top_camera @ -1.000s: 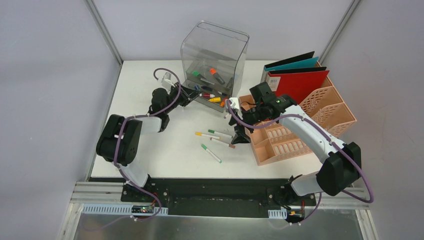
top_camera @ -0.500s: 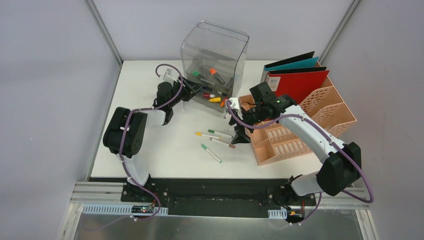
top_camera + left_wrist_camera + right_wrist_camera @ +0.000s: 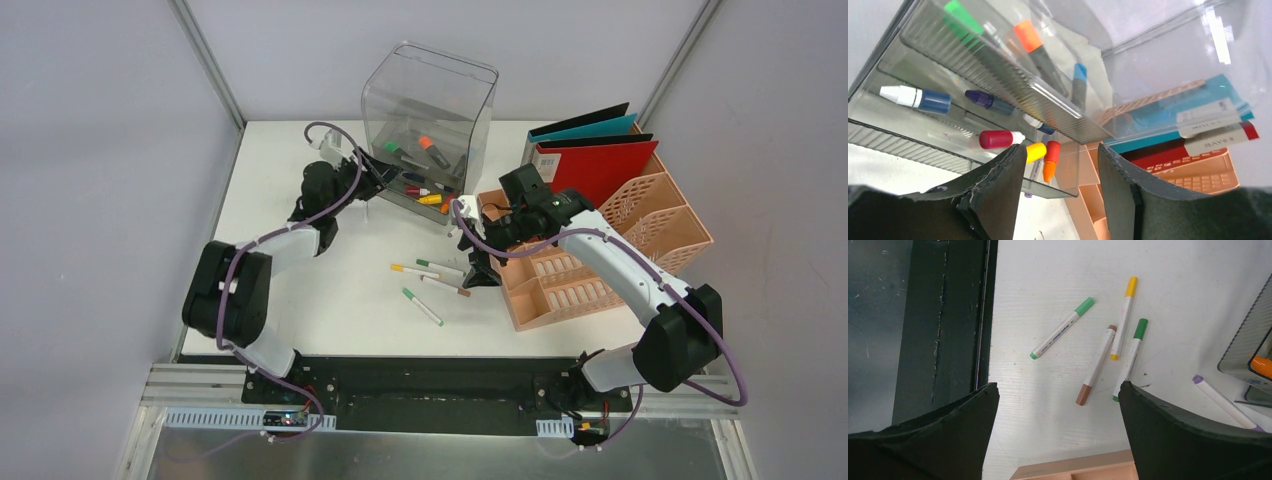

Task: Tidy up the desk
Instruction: Place the stationery in the drawer.

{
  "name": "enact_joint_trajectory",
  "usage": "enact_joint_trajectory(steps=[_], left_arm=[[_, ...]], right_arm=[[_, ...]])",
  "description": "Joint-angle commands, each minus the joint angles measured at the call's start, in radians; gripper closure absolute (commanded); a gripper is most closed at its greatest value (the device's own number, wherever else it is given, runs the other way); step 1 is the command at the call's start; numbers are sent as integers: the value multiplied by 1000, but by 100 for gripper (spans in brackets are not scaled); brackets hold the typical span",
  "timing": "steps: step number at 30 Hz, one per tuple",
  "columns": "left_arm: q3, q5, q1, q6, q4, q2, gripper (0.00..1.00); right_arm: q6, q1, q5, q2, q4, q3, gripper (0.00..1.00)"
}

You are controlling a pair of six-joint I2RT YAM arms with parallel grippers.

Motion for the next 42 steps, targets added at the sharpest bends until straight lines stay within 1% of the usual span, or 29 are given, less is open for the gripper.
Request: enact_joint_trajectory(steps=[1, 6, 8, 10, 11, 14, 16, 18, 19, 20, 26, 31, 34, 38, 42], left_arm=[[-55, -40, -7, 138, -23, -142, 44], [-149, -79, -5, 175, -25, -274, 44], [-212, -103, -5, 195, -9, -339, 44], [-276, -155, -5, 205, 12, -418, 44], [-306, -183, -5, 214, 17, -459, 42], [-380, -288, -4, 235, -11, -593, 29], [-423, -323, -2, 239, -31, -671, 18], [-454, -318, -1, 258, -47, -738, 7], [-465, -313, 0, 270, -57, -764, 3], [-474, -287, 1, 278, -71, -787, 1], [-530, -210, 3, 243, -115, -902, 1], [-583, -105, 3, 159, -71, -890, 2], [-638, -72, 2, 94, 28, -846, 7], [-687, -87, 3, 23, 116, -772, 12], [-686, -76, 3, 15, 145, -700, 25]], right_arm=[[-24, -4, -12, -45, 5, 23, 7], [-24, -4, -10, -44, 8, 21, 7], [-23, -3, -9, -44, 7, 21, 7], [-23, -4, -9, -44, 8, 22, 7], [-23, -4, -9, -44, 7, 21, 7], [-23, -4, -8, -44, 8, 21, 7], [-22, -4, -9, -43, 9, 21, 7], [-22, -4, -9, -43, 9, 22, 7], [-21, -4, -9, -42, 8, 22, 7], [-21, -4, -9, -42, 8, 21, 7], [-21, -4, -4, -38, 11, 21, 7], [-20, -4, -1, -31, 10, 21, 7], [-20, -3, -1, -27, 10, 22, 7], [-20, -4, -1, -24, 10, 21, 7], [-19, -4, -1, -23, 10, 22, 7]])
